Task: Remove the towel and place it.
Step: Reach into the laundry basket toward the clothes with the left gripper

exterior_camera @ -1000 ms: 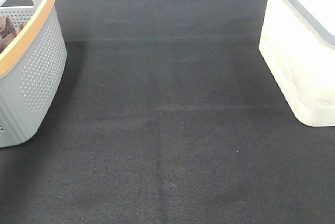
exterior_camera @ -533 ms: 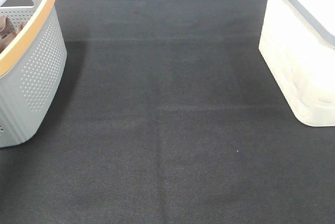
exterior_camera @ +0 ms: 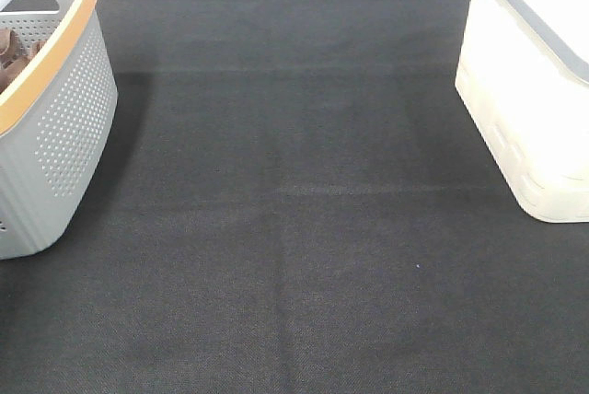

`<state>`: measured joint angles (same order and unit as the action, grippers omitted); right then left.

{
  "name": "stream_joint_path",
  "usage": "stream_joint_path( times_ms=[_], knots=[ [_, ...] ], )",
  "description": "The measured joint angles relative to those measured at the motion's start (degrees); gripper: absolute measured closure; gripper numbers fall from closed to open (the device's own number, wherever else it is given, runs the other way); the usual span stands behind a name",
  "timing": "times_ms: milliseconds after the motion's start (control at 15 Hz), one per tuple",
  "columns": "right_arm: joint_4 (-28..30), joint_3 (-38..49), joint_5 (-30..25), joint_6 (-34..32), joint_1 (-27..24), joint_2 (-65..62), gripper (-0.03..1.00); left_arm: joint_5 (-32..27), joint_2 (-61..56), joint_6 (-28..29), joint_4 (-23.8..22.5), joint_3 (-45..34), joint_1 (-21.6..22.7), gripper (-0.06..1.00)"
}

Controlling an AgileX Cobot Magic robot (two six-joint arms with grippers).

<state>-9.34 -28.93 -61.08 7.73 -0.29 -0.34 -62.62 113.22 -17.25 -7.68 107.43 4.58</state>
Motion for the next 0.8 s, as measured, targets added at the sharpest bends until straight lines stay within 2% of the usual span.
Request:
stream_joint_path(
  times_ms=[133,400,467,600,667,800],
  knots=[
    [0.0,0.0,0.0,0.0,0.0,0.0,0.3,-2.41,1.72,-3.9,0.06,0.0,0.0,0.3],
    [0.0,0.0,0.0,0.0,0.0,0.0,0.3,-2.98,3.21,-4.35,0.17,0.0,0.0,0.3],
    [0.0,0.0,0.0,0.0,0.0,0.0,0.3,-2.98,3.5,-2.35,0.46,0.0,0.0,0.3],
    [0.0,0.0,0.0,0.0,0.0,0.0,0.3,-2.98,3.61,7.56,0.74,0.0,0.0,0.3],
    [0.0,0.0,0.0,0.0,0.0,0.0,0.3,-3.27,3.61,15.76,0.86,0.0,0.0,0.3],
    [0.0,0.0,0.0,0.0,0.0,0.0,0.3,-3.84,3.61,23.78,0.97,0.0,0.06,0.3]
  ],
)
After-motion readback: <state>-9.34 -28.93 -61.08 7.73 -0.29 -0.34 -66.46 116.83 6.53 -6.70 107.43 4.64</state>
